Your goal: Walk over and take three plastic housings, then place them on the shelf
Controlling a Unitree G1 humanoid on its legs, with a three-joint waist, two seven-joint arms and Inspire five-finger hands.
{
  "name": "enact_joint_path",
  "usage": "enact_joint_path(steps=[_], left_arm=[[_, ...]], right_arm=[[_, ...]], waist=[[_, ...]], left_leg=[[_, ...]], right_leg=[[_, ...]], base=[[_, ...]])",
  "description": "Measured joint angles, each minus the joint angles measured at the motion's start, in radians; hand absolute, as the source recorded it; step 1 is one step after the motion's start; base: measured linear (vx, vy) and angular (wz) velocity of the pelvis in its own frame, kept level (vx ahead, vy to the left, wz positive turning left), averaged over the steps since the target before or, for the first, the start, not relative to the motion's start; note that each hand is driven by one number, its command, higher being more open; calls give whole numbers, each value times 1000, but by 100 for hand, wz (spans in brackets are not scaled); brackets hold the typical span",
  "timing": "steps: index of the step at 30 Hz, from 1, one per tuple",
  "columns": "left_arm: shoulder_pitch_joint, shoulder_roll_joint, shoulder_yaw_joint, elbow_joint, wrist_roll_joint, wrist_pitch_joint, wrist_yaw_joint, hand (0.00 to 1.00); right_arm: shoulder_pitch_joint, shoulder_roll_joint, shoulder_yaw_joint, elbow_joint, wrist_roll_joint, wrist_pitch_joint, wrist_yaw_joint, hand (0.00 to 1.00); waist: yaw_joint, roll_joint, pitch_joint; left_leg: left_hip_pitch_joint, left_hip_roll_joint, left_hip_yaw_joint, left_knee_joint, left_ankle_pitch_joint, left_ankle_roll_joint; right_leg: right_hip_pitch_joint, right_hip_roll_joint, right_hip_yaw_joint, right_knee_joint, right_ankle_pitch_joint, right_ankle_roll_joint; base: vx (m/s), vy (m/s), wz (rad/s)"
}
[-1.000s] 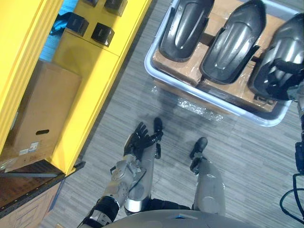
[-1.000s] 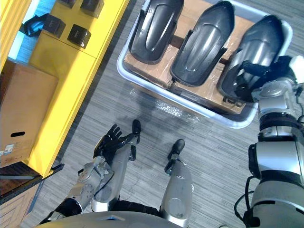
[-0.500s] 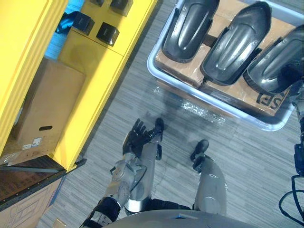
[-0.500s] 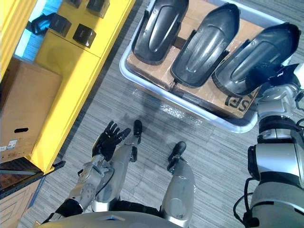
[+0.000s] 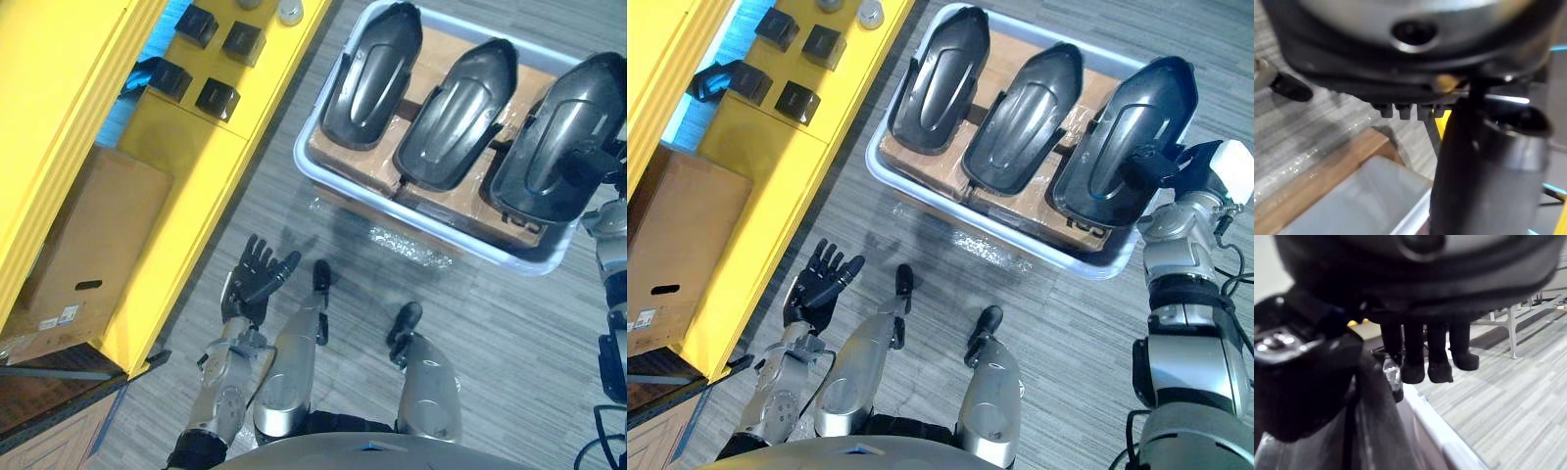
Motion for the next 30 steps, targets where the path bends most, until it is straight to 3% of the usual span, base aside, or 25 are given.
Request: enact_joint_path(steps=[6, 10, 14, 19, 24, 30], left_arm=[[32, 11, 74, -194, 81, -1, 91, 100], [-15, 33, 100, -220, 88, 9, 104, 100], [-89, 58, 101, -219, 127, 111, 78, 100], [-252, 128, 51, -103, 62, 248, -88, 100], [-325, 151, 12, -52, -46, 338, -207, 100], [-357, 155, -18, 43, -101, 407, -226, 100]], right_arm=[[173, 152, -116, -229, -30, -17, -44, 0], [246, 231, -121, -277, -87, -47, -48, 0], [297, 280, -96, -338, -162, -99, -47, 0], [280, 291, -8, -365, -281, -221, -25, 0], [237, 291, 71, -365, -366, -316, 0, 0], [191, 290, 134, -362, -393, -351, 58, 0]], waist=[[-34, -100, -41], [-49, -135, -97], [-56, -138, -158], [-81, -137, -235], [-103, -128, -283], [-107, -111, -327]], left_leg=[[114, 10, 21, -85, 12, -7], [169, 11, 38, -131, 16, -13], [227, 11, 71, -177, 17, -15], [266, 7, 111, -186, 18, -16], [279, 15, 130, -188, 17, -16], [298, 24, 147, -191, 19, -18]], right_leg=[[97, 20, 1, -69, 2, 1], [140, 30, 8, -108, 8, 8], [187, 40, 30, -169, 32, 14], [232, 44, 54, -234, 68, 22], [261, 60, 68, -297, 108, 14], [291, 76, 77, -350, 146, 6]], base=[[88, -59, -6], [84, -38, -10], [72, -11, -21], [29, 11, -16], [-39, 4, -14], [-73, -4, -9]])
